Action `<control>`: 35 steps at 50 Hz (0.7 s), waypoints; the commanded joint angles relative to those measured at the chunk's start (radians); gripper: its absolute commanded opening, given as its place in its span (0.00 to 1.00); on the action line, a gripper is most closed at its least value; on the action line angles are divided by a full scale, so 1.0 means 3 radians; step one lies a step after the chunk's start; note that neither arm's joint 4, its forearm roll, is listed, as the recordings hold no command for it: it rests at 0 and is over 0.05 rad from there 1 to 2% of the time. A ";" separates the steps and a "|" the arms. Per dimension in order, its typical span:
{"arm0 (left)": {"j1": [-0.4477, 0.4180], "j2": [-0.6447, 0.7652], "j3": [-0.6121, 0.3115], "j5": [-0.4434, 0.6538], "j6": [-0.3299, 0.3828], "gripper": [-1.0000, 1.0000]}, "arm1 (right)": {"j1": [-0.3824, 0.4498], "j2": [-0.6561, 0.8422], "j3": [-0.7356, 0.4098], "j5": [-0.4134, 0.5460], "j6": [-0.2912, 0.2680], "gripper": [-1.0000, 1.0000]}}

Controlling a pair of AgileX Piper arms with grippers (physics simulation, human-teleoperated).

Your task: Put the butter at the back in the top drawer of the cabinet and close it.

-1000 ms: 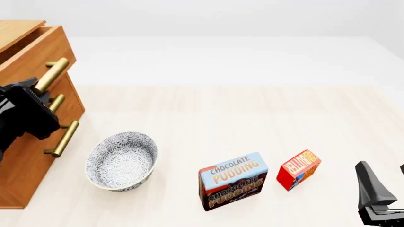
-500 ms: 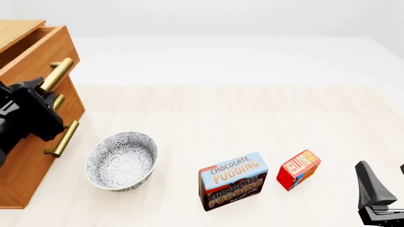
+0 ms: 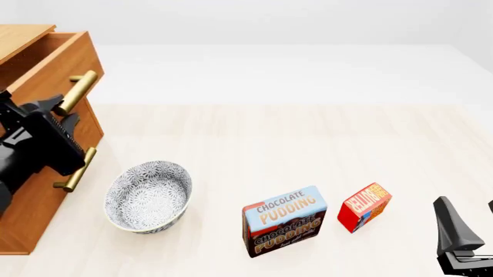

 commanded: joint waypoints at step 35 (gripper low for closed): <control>-0.0222 0.0028 0.0378 0.0244 -0.0258 0.00 | 0.0000 0.0000 0.0000 0.0000 0.0000 1.00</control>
